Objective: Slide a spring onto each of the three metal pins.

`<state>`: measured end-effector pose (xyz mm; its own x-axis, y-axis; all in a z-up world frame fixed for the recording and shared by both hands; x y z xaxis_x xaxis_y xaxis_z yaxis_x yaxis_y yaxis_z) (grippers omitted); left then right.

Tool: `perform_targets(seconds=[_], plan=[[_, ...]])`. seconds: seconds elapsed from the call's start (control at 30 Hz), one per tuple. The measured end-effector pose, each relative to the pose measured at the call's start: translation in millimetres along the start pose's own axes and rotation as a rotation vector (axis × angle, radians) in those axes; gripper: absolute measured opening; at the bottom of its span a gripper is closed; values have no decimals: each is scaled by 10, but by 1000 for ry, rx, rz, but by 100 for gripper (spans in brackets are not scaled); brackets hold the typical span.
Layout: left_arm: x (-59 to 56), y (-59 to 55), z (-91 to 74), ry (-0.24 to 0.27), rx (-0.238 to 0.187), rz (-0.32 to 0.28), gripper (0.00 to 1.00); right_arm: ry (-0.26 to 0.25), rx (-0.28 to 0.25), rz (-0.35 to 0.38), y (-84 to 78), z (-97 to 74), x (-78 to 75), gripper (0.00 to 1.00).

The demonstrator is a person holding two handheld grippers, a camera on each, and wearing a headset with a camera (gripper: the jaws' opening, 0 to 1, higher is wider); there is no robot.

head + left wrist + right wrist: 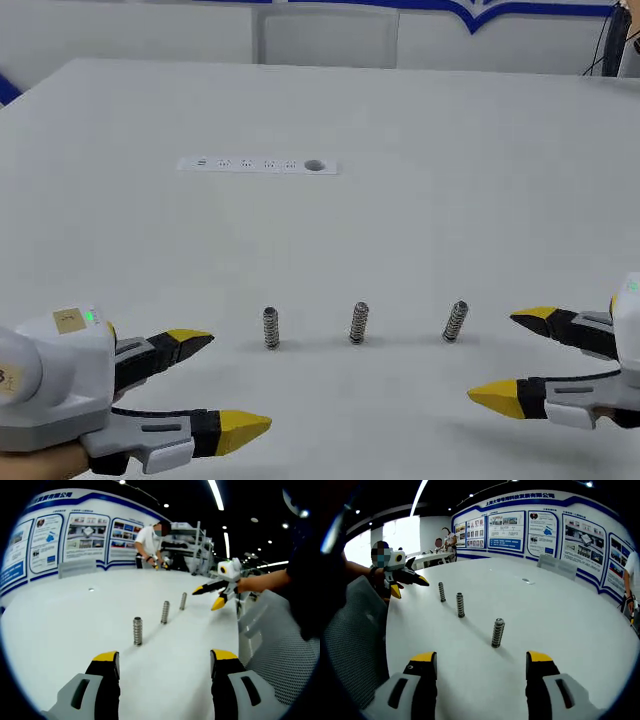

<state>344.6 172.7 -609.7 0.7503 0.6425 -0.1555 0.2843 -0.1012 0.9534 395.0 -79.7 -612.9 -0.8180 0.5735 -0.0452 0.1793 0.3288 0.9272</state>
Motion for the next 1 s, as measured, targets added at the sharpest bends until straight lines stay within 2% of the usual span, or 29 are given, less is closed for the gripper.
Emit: perform_targets(seconds=[0.1, 0.43, 0.67, 1.0], plan=[[-3, -28, -14, 8, -5, -12, 76, -16, -65, 7, 53, -46, 39, 76], [-5, 73, -4, 27, -49, -20, 76, -66, -94, -1, 99, -53, 86, 79], [-37, 65, -14, 27, -49, -16, 76, -103, -128, 30, 137, -60, 102, 79], [-25, 107, -16, 36, -64, -23, 76, -129, -147, 58, 155, -97, 68, 79]])
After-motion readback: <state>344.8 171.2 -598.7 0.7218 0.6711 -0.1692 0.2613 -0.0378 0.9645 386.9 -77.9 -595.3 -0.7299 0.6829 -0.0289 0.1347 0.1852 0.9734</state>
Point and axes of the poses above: the centre of the closed fingertips' face, and the gripper's own axes: z roughly forward along the fingers, x roughly to its left, y roughly out of its top, the point moved 1 cm from there along -z, roughly backward along the fingers, and after that the axes turned 7 degrees about -x, right-handed, at the moved point
